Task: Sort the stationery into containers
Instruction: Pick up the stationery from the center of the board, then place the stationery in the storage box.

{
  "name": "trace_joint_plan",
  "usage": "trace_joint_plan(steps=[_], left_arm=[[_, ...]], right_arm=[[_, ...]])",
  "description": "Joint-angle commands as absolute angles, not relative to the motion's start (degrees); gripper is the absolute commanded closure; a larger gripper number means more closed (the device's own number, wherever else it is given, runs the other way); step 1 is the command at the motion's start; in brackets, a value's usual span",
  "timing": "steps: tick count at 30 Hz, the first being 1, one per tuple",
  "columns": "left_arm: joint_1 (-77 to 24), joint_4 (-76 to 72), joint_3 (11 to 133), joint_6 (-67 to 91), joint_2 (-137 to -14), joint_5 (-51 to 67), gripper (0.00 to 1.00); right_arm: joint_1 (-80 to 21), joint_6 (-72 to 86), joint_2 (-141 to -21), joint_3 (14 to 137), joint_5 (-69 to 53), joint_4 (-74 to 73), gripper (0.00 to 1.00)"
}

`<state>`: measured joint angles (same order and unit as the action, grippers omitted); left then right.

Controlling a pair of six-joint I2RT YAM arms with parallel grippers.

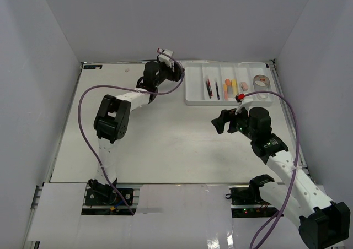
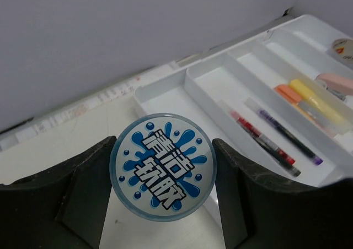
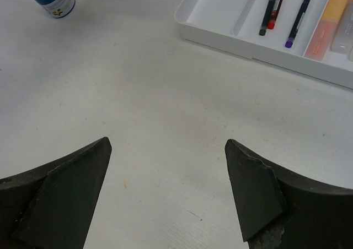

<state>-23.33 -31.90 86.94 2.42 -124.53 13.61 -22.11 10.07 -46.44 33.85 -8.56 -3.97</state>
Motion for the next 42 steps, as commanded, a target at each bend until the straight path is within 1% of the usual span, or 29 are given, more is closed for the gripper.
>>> trace_joint_plan(steps=[1,8,14,17,23,29,30,35,36,37,40,41,42], left_arm=[[-23.73,-40.25,91.22,3.16,-125.94,18.98,0.63],[-25.31,-41.57,99.92,3.78,-133.23,19.42,0.63],[-26.72,-42.8,106.24,3.34,-138.86,17.49,0.61],[-27.51,-43.33,107.4,2.99,-140.62,16.7,0.61],[-28.39,-42.9,108.81,2.64,-142.99,15.04,0.57],[-28.65,-42.01,110.92,2.55,-145.28,13.36,0.45],[-28.65,-41.92,111.18,2.55,-145.81,13.1,0.4],[-28.65,-40.78,111.45,2.46,-146.86,12.13,0.31],[-28.65,-40.61,111.45,2.55,-146.95,11.95,0.29],[-28.74,-40.52,111.45,2.46,-146.95,11.95,0.24],[-28.74,-40.34,111.45,2.81,-146.43,12.21,0.15],[-28.74,-39.82,111.88,3.07,-146.16,12.39,0.09],[-28.74,-39.38,112.15,3.25,-145.9,12.57,0.07]], right_arm=[[-21.97,9.4,-46.84,33.31,-8.88,-2.99,0.1],[-22.06,9.14,-47.46,32.61,-9.4,-2.64,0.1],[-21.97,9.05,-48.08,32.17,-10.63,-2.64,0.1],[-22.06,9.05,-48.25,31.91,-10.9,-2.55,0.1],[-22.06,9.05,-48.08,31.55,-10.9,-2.46,0.1],[-22.06,8.96,-48.25,31.11,-10.99,-2.46,0.1],[-21.97,8.88,-48.16,31.11,-10.99,-2.37,0.1],[-21.97,8.88,-48.16,31.11,-10.99,-2.46,0.1],[-21.97,8.88,-48.16,31.11,-11.07,-2.37,0.1],[-21.97,8.96,-48.16,31.11,-11.07,-2.37,0.1],[-21.97,8.96,-48.08,31.11,-10.99,-2.55,0.1],[-22.06,8.88,-48.08,31.11,-11.07,-2.55,0.1],[-21.97,8.88,-48.08,31.2,-11.16,-2.46,0.1]])
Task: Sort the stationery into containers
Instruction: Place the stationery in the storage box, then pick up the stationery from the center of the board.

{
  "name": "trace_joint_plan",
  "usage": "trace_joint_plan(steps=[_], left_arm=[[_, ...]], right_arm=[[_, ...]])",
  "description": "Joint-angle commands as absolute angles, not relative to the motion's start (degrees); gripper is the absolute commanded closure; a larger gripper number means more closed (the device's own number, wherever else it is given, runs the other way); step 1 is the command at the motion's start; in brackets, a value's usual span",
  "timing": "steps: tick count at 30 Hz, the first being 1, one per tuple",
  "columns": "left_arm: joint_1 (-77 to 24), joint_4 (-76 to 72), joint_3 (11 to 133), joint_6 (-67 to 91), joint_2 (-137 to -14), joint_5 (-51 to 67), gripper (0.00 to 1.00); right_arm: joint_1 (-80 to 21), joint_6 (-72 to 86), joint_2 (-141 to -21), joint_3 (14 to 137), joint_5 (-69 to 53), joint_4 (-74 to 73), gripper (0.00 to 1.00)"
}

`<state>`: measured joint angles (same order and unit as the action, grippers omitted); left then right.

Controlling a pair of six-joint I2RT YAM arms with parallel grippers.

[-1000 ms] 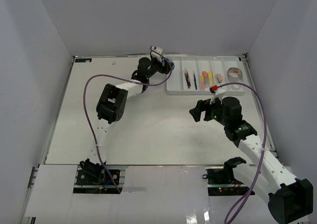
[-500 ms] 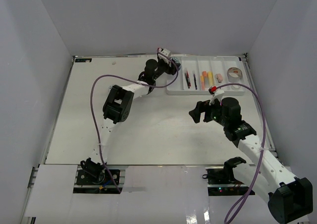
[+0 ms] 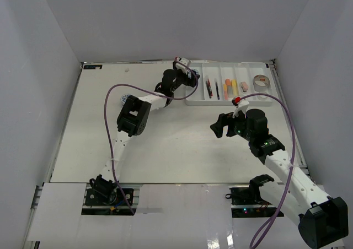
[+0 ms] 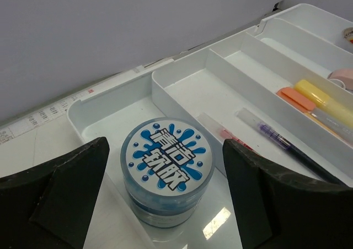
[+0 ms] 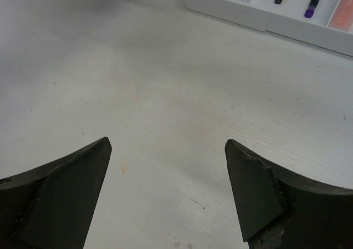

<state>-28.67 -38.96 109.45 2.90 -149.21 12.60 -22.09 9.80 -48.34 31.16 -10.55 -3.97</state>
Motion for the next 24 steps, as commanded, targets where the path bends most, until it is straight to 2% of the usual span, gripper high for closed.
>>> trace_joint_plan(steps=[1,2,10,14,18,24], left_arm=[[-28.74,-39.11,112.24,3.43,-145.64,12.74,0.05],[-28.74,-39.11,112.06,3.86,-144.76,12.74,0.02],[-28.74,-38.77,105.32,5.71,-133.52,9.68,0.02],[-28.65,-32.1,96.78,6.94,-120.28,-5.39,0.02],[-28.21,-21.55,88.96,6.33,-112.43,-18.15,0.02],[-24.18,-6.17,75.78,12.38,-100.74,-27.42,0.02]], right_arm=[[-21.97,8.79,-48.08,31.2,-11.16,-2.63,0.1],[-21.97,8.88,-47.99,31.29,-11.16,-2.64,0.1],[-21.97,8.44,-46.85,31.64,-10.99,-3.16,0.1],[-22.06,8.35,-46.06,31.82,-10.98,-3.25,0.1],[-21.97,8.35,-45.53,31.82,-11.6,-3.08,0.1],[-21.97,8.52,-44.83,31.55,-12.57,-2.9,0.1]])
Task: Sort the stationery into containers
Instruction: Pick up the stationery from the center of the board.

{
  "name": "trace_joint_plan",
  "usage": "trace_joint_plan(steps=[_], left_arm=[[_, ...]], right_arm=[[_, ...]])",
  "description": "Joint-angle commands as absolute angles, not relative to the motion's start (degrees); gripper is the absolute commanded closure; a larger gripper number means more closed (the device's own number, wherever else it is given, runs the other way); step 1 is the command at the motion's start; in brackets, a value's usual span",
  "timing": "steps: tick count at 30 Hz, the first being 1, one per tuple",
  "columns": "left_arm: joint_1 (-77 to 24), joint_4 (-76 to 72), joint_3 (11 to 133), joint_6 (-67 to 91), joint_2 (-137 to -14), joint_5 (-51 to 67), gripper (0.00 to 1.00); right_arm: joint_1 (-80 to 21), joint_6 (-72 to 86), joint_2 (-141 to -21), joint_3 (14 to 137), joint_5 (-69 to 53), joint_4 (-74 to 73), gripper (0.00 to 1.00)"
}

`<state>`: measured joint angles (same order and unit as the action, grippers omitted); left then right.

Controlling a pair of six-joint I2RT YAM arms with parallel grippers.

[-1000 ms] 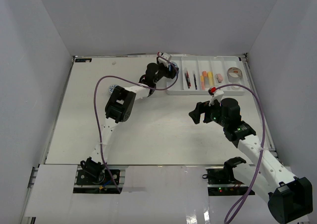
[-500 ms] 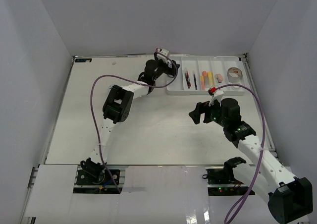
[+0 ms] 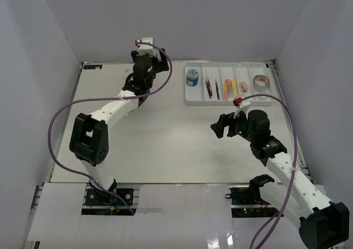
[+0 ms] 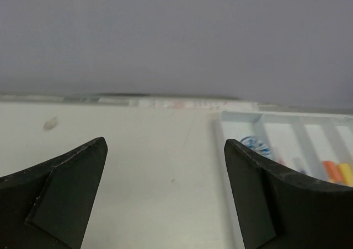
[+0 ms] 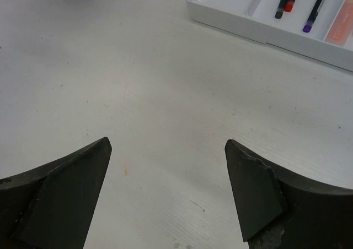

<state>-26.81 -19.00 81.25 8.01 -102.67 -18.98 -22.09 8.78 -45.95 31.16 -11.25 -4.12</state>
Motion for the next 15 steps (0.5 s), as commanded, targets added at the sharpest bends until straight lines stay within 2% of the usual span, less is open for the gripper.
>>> trace_joint_plan(steps=[1,8,15], left_arm=[[-22.17,-3.63,74.02,13.87,-99.68,-27.51,0.02],[-14.42,-0.26,61.18,22.94,-94.04,-26.45,0.02],[-11.95,2.9,61.87,25.22,-98.25,-23.64,0.02]], right_arm=[[-21.97,8.53,-44.56,31.55,-12.66,-2.99,0.1],[-21.97,8.44,-43.86,31.29,-12.83,-3.08,0.1],[-21.97,8.44,-43.6,31.38,-13.01,-3.69,0.1]])
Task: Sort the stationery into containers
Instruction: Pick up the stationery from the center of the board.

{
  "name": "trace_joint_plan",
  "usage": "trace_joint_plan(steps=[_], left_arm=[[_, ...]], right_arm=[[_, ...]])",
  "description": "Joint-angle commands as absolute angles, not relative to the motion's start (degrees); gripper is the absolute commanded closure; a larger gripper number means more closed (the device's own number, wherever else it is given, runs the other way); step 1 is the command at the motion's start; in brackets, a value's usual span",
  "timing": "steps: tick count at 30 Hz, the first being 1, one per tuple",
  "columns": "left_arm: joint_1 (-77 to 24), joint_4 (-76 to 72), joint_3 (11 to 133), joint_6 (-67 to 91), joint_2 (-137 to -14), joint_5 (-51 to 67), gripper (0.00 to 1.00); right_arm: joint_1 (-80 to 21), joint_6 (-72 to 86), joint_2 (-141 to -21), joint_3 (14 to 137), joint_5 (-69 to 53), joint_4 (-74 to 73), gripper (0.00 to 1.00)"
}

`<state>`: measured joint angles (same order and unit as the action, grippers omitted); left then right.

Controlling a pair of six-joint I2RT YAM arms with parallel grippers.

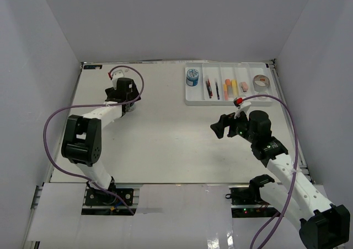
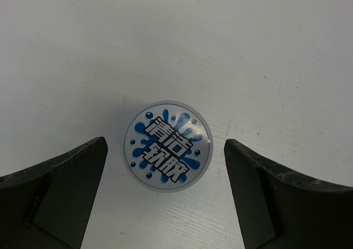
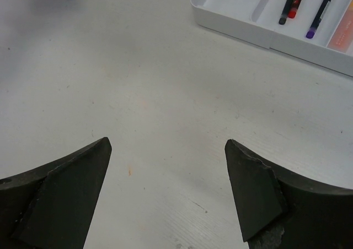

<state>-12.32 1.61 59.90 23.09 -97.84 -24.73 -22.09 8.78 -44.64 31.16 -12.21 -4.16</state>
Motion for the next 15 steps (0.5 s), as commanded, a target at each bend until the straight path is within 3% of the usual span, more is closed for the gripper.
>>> trace_joint_plan(steps=[1,10,15], left_arm=[[-11.78,2.99,62.05,25.31,-98.78,-23.56,0.02],[-10.72,3.43,63.37,25.14,-101.86,-21.8,0.02],[-10.72,2.11,64.16,23.12,-102.04,-20.92,0.12]], right_arm=[[-21.97,8.44,-43.51,31.38,-12.92,-3.78,0.1],[-21.97,8.35,-43.33,31.2,-13.09,-3.69,0.1],[-21.97,8.53,-43.5,31.2,-13.36,-3.43,0.1]])
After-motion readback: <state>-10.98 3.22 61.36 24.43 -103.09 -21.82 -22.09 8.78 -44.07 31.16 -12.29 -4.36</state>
